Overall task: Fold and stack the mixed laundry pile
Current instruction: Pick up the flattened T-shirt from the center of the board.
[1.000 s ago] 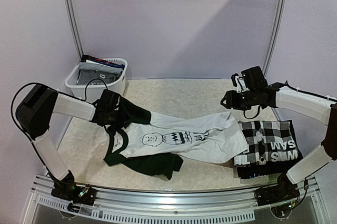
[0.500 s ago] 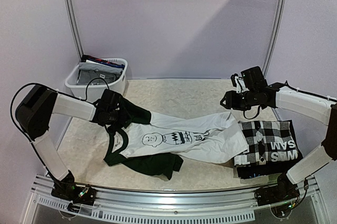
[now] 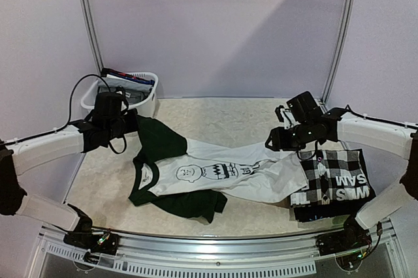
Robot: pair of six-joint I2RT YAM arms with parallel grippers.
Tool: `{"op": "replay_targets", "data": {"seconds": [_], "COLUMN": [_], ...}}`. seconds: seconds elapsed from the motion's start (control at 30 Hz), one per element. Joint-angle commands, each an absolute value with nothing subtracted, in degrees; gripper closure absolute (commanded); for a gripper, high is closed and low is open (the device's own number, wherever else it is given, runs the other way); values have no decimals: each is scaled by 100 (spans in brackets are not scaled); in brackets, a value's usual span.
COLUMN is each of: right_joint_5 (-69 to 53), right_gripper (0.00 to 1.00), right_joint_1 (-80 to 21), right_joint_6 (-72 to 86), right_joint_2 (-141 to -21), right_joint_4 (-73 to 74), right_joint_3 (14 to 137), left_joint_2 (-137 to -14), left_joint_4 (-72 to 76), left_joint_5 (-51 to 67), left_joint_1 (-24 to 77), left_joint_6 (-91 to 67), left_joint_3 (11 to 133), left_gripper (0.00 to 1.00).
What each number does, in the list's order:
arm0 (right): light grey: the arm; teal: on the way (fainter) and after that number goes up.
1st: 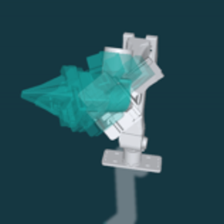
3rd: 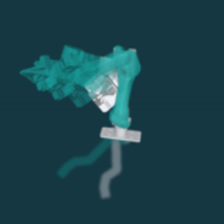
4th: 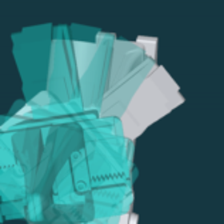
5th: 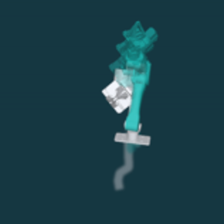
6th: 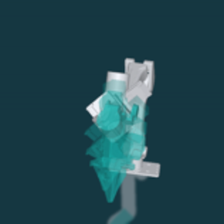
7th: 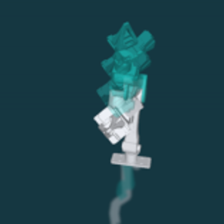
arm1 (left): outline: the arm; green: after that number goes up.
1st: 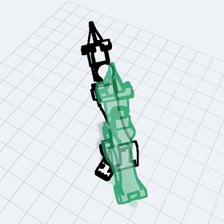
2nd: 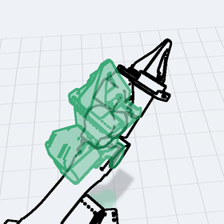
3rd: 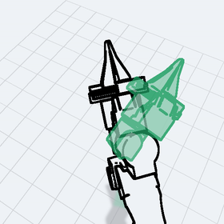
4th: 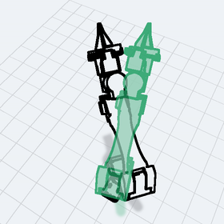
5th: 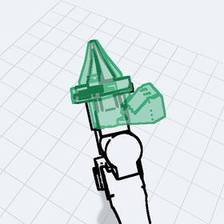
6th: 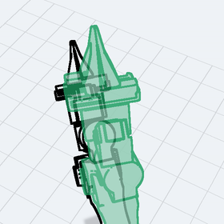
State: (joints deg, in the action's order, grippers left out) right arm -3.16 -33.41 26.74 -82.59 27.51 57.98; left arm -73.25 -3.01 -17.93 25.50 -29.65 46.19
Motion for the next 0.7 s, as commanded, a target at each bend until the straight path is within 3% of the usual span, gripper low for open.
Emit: {"op": "replay_targets", "data": {"seconds": [0.0,0.67], "right_joint_5": [-291,180], "right_gripper": [45,46], "right_joint_1": [-3457,-3569], "right_joint_6": [2836,2496], "right_joint_2": [-8643,-9780], "right_joint_4": [2900,3043], "right_joint_3": [5660,6180], "left_joint_2": [-6822,-6881], "left_joint_4": [-911,-817], "left_joint_5": [-2218,-2307], "left_joint_1": [2628,2624], "left_joint_6": [-2794,-2596], "left_joint_3": [4483,4324], "left_gripper": [100,100]}}
